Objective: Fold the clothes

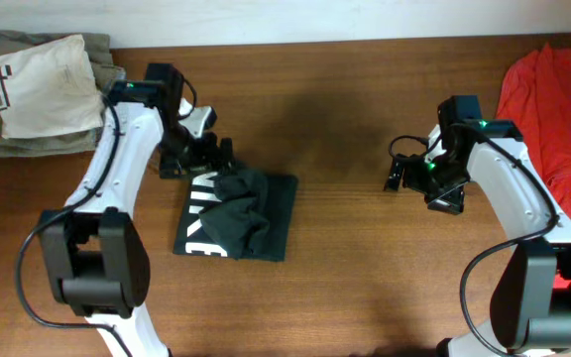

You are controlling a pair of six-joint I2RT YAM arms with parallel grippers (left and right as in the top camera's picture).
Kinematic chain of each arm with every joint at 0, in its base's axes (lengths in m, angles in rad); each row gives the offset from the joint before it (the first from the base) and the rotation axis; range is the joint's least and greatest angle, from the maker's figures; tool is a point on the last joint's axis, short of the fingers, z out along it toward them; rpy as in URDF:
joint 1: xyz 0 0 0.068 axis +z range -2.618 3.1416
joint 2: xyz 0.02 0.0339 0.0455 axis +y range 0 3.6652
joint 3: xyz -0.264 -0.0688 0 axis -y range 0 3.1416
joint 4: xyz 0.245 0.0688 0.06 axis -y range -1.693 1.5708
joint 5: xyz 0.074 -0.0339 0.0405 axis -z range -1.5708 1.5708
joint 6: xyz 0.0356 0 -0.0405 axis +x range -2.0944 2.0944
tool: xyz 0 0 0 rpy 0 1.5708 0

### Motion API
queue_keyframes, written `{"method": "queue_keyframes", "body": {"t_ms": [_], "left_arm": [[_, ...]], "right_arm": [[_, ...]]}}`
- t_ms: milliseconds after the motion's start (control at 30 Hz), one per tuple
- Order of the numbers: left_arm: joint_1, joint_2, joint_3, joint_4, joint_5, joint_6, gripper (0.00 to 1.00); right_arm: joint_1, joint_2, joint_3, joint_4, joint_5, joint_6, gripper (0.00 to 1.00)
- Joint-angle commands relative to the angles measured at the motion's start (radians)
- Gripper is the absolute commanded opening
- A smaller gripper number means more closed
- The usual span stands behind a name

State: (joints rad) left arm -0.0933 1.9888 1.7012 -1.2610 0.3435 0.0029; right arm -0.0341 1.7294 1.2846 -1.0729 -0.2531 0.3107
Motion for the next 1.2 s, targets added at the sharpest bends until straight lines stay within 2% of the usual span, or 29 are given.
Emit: {"method": "queue_keyframes", "body": {"t_ms": [0, 67, 133, 167, 267, 300, 400, 433, 500, 533, 567, 600, 633, 700, 767, 833, 933, 1000, 1033, 1100, 1167], "left_arm": [[-0.031, 0.001, -0.106, 0.075, 0.141, 0.079, 0.94], [-0.076, 0.001, -0.108, 0.096, 0.147, 0.081, 0.89], [-0.121, 0.001, -0.108, 0.107, 0.163, 0.066, 0.63], [-0.136, 0.001, -0.108, 0.118, 0.164, 0.042, 0.43], [-0.147, 0.002, -0.108, 0.166, 0.253, 0.034, 0.04], [-0.147, 0.003, -0.108, 0.212, 0.271, -0.015, 0.01], [-0.156, 0.012, -0.109, 0.291, 0.272, -0.085, 0.01], [-0.176, 0.023, -0.109, 0.319, 0.283, -0.086, 0.01], [-0.217, 0.045, -0.109, 0.357, 0.289, -0.097, 0.12], [-0.248, 0.066, -0.109, 0.386, 0.289, -0.104, 0.26], [-0.277, 0.077, -0.109, 0.403, 0.289, -0.104, 0.77], [-0.291, 0.078, -0.109, 0.409, 0.285, -0.103, 0.84], [-0.3, 0.077, -0.107, 0.412, 0.282, -0.104, 0.95], [-0.289, 0.06, -0.042, 0.359, 0.282, -0.103, 0.99], [-0.263, 0.014, 0.074, 0.219, 0.279, -0.027, 0.99], [-0.222, -0.045, 0.183, 0.065, 0.182, -0.006, 0.99], [-0.138, -0.093, 0.205, -0.059, 0.105, -0.006, 0.99], [-0.06, -0.091, 0.186, -0.219, -0.054, -0.007, 0.99], [-0.014, -0.091, 0.145, -0.266, -0.06, -0.007, 0.99], [0.028, -0.091, 0.027, -0.251, -0.055, -0.006, 0.99], [0.037, -0.091, -0.137, -0.147, -0.013, -0.006, 0.99]], "right_arm": [[-0.005, 0.0, -0.001, -0.002, -0.006, 0.0, 0.99], [-0.005, 0.0, -0.001, -0.002, -0.006, 0.0, 0.99], [-0.005, 0.0, -0.001, -0.002, -0.006, 0.0, 0.99], [-0.005, 0.0, -0.001, -0.002, -0.006, 0.0, 0.99], [-0.005, 0.0, -0.001, -0.003, -0.006, 0.0, 0.99], [-0.005, 0.0, -0.001, -0.003, -0.006, 0.0, 0.99], [-0.005, 0.0, -0.001, -0.005, -0.006, 0.0, 0.99], [-0.005, 0.0, -0.001, -0.004, -0.006, 0.0, 0.99], [-0.005, 0.0, -0.001, -0.004, -0.006, 0.0, 0.98], [-0.005, 0.0, -0.001, -0.005, -0.006, 0.0, 0.99], [-0.005, 0.0, -0.001, -0.005, -0.006, 0.0, 0.99], [-0.005, 0.0, -0.001, -0.006, -0.006, 0.0, 0.99], [-0.005, 0.0, -0.001, -0.009, -0.006, 0.0, 0.99], [-0.005, 0.0, -0.001, -0.017, -0.005, 0.0, 0.99], [-0.005, 0.0, -0.001, -0.019, -0.006, 0.0, 0.99], [-0.005, 0.0, -0.001, -0.018, -0.005, 0.0, 0.98], [-0.005, 0.0, -0.001, -0.015, -0.006, 0.0, 0.99], [-0.005, 0.0, -0.001, -0.019, -0.006, 0.0, 0.99], [-0.005, 0.0, -0.001, -0.016, -0.006, 0.0, 0.99], [-0.005, 0.0, -0.001, -0.011, -0.006, 0.0, 0.99], [-0.005, 0.0, -0.001, -0.012, -0.006, 0.0, 0.99]]}}
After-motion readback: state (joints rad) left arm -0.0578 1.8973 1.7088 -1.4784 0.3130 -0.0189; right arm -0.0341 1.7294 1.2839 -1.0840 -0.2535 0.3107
